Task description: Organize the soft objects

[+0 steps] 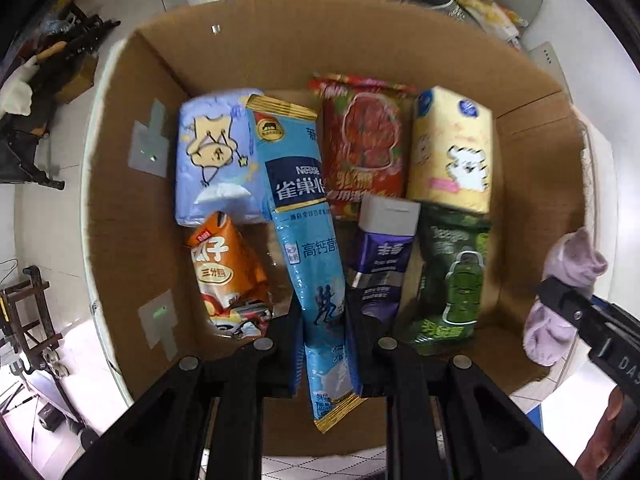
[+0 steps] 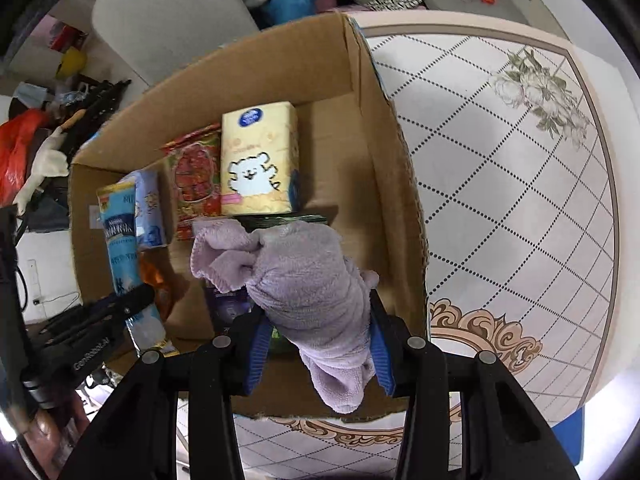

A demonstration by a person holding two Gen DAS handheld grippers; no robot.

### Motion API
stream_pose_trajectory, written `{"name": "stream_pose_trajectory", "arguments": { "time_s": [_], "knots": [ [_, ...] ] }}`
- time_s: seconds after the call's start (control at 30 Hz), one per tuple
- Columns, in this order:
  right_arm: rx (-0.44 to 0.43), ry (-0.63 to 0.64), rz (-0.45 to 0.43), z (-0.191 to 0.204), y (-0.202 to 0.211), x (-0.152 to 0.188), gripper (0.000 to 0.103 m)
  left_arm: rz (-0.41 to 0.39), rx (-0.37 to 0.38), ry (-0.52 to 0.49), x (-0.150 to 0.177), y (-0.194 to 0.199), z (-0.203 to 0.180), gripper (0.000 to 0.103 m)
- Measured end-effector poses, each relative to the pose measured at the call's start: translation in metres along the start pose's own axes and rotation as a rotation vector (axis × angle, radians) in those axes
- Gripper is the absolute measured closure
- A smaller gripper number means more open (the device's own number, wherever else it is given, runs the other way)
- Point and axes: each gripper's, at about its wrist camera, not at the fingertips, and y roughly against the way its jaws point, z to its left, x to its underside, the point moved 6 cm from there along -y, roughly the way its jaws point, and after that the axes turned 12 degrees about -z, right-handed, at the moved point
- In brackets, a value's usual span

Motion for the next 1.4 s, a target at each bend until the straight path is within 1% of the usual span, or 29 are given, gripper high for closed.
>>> {"name": "stream_pose_trajectory", "arguments": {
  "time_s": [0.1,0.2,0.23,0.27,0.37,0.4,0.47,0.53,0.6,0.73,0.83,0.87,0.93,0.97,1.0,1.03,1.07,1.13,1.23,1.27,1.33,1.4],
  "knots": [
    [0.025,-0.008,0.012,-0.003,-0.01,0.0,0.055,0.016,-0.009,0.012,0.002,-0.007,0.001,0.084],
    [0.035,-0.014,0.022,-0.007,-0.014,0.0,0.049,0.015,-0.018,0.026,0.002,-0.004,0.0,0.081],
    [0.033,-0.019,0.021,-0.006,-0.013,-0.001,0.045,0.009,-0.023,0.029,0.002,-0.002,0.0,0.08],
    [0.027,-0.029,0.022,-0.007,-0.012,-0.001,0.043,0.008,-0.027,0.035,0.003,0.0,-0.001,0.078],
    [0.016,-0.036,0.021,-0.007,-0.01,-0.001,0.043,-0.002,-0.021,0.038,0.006,0.008,-0.005,0.077],
    [0.013,-0.031,0.021,-0.007,-0.008,-0.001,0.043,-0.008,-0.021,0.037,0.006,0.011,-0.007,0.075],
    [0.007,-0.025,0.022,-0.006,-0.003,-0.001,0.036,-0.022,-0.02,0.039,0.008,0.019,-0.009,0.073],
    [-0.003,-0.017,0.016,-0.005,0.004,0.0,0.033,-0.047,-0.018,0.037,0.01,0.029,-0.012,0.072],
    [-0.005,-0.002,0.008,-0.002,0.009,0.0,0.033,-0.074,-0.023,0.037,0.013,0.041,-0.015,0.071],
    [0.015,0.043,-0.025,0.001,0.022,0.005,0.033,-0.136,-0.025,0.053,0.021,0.063,-0.017,0.069],
    [0.024,0.079,-0.043,0.002,0.032,0.011,0.033,-0.196,-0.042,0.056,0.023,0.084,-0.019,0.069],
    [0.031,0.092,-0.051,0.002,0.036,0.013,0.033,-0.209,-0.046,0.057,0.021,0.088,-0.019,0.067],
    [0.043,0.114,-0.071,0.001,0.042,0.016,0.033,-0.242,-0.064,0.054,0.025,0.098,-0.02,0.056],
    [0.044,0.128,-0.082,0.001,0.047,0.018,0.033,-0.252,-0.072,0.053,0.023,0.098,-0.021,0.044],
    [0.047,0.136,-0.092,0.001,0.051,0.02,0.033,-0.266,-0.086,0.051,0.024,0.101,-0.021,0.027],
    [0.049,0.143,-0.101,0.0,0.054,0.021,0.032,-0.279,-0.1,0.046,0.026,0.103,-0.022,0.019],
    [0.051,0.152,-0.112,-0.001,0.058,0.022,0.026,-0.289,-0.11,0.045,0.027,0.105,-0.023,0.011],
    [0.058,0.175,-0.134,0.0,0.065,0.026,0.021,-0.304,-0.121,0.051,0.031,0.11,-0.025,0.009],
    [0.059,0.185,-0.15,-0.001,0.072,0.03,0.02,-0.316,-0.121,0.063,0.036,0.115,-0.026,0.008],
    [0.059,0.185,-0.154,-0.002,0.074,0.031,0.012,-0.32,-0.123,0.064,0.038,0.116,-0.027,0.008],
    [0.047,0.178,-0.165,-0.004,0.078,0.033,0.0,-0.333,-0.13,0.066,0.042,0.121,-0.028,0.007],
    [0.05,0.179,-0.181,-0.006,0.082,0.033,0.0,-0.344,-0.14,0.065,0.045,0.126,-0.028,0.007]
  ]
}}
